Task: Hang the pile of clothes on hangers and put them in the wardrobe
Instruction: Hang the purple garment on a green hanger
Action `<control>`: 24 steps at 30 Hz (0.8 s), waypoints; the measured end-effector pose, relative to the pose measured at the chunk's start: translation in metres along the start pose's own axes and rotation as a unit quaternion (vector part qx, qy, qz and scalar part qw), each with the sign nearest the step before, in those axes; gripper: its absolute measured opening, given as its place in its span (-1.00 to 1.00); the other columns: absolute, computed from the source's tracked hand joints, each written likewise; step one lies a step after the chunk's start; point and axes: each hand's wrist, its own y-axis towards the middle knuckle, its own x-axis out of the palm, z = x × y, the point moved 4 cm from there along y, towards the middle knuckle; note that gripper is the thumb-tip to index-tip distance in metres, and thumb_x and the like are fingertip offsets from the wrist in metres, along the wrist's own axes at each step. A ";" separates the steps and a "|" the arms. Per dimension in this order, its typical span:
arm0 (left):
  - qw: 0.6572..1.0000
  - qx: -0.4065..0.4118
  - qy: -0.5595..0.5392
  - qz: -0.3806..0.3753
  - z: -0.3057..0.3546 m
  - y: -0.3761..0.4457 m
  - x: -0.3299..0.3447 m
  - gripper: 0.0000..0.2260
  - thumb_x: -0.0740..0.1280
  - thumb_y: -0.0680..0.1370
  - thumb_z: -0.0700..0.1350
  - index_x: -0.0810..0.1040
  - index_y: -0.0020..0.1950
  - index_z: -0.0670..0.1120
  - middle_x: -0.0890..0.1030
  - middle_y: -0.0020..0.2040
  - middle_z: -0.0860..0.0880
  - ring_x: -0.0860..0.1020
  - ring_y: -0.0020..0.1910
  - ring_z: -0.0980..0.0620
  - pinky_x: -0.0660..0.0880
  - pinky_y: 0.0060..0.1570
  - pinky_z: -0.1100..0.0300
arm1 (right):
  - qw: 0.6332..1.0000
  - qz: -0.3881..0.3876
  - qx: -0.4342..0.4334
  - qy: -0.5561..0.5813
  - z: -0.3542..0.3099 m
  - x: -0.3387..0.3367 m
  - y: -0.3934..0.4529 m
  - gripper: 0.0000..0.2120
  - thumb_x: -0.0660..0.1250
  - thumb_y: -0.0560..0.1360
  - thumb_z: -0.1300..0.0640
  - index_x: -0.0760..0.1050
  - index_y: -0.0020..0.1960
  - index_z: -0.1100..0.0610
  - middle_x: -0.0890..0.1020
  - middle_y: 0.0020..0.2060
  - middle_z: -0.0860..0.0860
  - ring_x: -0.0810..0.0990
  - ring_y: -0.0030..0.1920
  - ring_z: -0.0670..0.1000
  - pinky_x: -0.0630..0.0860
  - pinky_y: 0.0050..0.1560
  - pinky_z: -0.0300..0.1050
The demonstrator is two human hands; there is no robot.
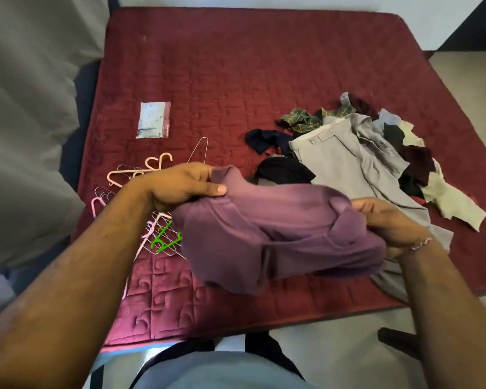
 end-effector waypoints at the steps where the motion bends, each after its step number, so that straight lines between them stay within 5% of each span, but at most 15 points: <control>1: 0.999 0.015 0.017 0.041 0.004 0.021 -0.003 -0.81 0.33 0.64 -0.27 0.57 0.24 -0.30 0.72 0.06 -0.08 0.66 0.01 0.05 0.59 0.06 0.21 | 0.999 0.032 0.006 -0.005 0.000 -0.018 0.012 -0.41 0.73 0.17 -0.08 0.69 -0.03 0.32 0.71 -0.13 0.25 0.69 -0.18 0.12 0.67 -0.15 -0.08; 3: 0.972 0.037 0.148 0.178 -0.002 0.072 -0.017 -0.91 0.35 0.65 -0.21 0.61 0.13 -0.12 0.70 -0.04 0.03 0.63 -0.06 0.11 0.60 0.10 0.11 | 0.991 0.125 0.026 -0.038 0.008 -0.061 0.044 -0.61 0.65 0.35 0.00 0.68 -0.01 0.26 0.72 -0.09 0.23 0.65 -0.06 0.18 0.65 -0.07 -0.06; 5: 0.904 -0.012 0.296 0.309 -0.029 0.109 -0.033 -0.90 0.39 0.58 -0.15 0.58 0.09 -0.06 0.66 -0.07 -0.02 0.62 -0.05 -0.04 0.56 0.11 0.01 | 0.941 0.257 0.069 -0.209 0.024 -0.107 0.075 -0.87 0.50 0.51 0.17 0.67 0.04 0.17 0.71 -0.04 0.19 0.64 0.05 0.20 0.57 0.05 -0.03; 7: 0.871 -0.107 0.346 0.333 -0.068 0.128 -0.039 -0.78 0.39 0.56 -0.17 0.57 0.20 -0.09 0.67 0.05 -0.12 0.63 0.09 -0.16 0.49 0.09 0.07 | 0.843 0.347 0.109 -0.396 0.035 -0.126 0.093 -0.73 0.45 0.51 0.18 0.63 0.21 0.18 0.69 0.12 0.20 0.63 0.17 0.23 0.50 0.19 -0.03; 8: 0.866 -0.147 0.346 0.329 -0.085 0.131 -0.038 -0.75 0.40 0.56 -0.16 0.57 0.24 -0.10 0.67 0.12 -0.15 0.62 0.14 -0.18 0.47 0.09 0.09 | 0.831 0.357 0.110 -0.412 0.040 -0.125 0.101 -0.68 0.44 0.50 0.18 0.61 0.24 0.20 0.68 0.16 0.21 0.63 0.19 0.24 0.49 0.21 -0.04; 14: 0.860 -0.242 0.332 0.302 -0.164 0.109 -0.044 -0.73 0.40 0.53 -0.11 0.56 0.22 -0.05 0.69 0.07 -0.19 0.66 0.00 -0.19 0.56 -0.03 0.08 | 0.882 0.172 0.128 -0.419 0.094 -0.037 0.167 -0.81 0.44 0.53 0.18 0.61 0.13 0.18 0.69 0.05 0.19 0.64 0.09 0.24 0.53 0.21 -0.03; 21: 0.854 -0.254 0.344 0.295 -0.215 0.097 -0.086 -0.71 0.39 0.56 -0.07 0.57 0.27 -0.08 0.67 0.18 -0.16 0.62 0.16 -0.19 0.54 0.14 0.04 | 0.869 0.024 0.101 -0.483 0.150 0.082 0.253 -0.63 0.35 0.62 0.15 0.50 0.38 0.27 0.59 0.31 0.22 0.55 0.31 0.25 0.40 0.27 -0.04; 24: 0.857 -0.249 0.363 0.269 -0.246 0.106 -0.109 -0.65 0.37 0.55 -0.13 0.55 0.34 -0.11 0.61 0.30 -0.17 0.58 0.26 -0.21 0.51 0.23 0.00 | 0.862 -0.004 0.115 -0.493 0.189 0.116 0.296 -0.72 0.33 0.60 0.18 0.54 0.26 0.31 0.61 0.21 0.26 0.57 0.25 0.28 0.41 0.19 -0.02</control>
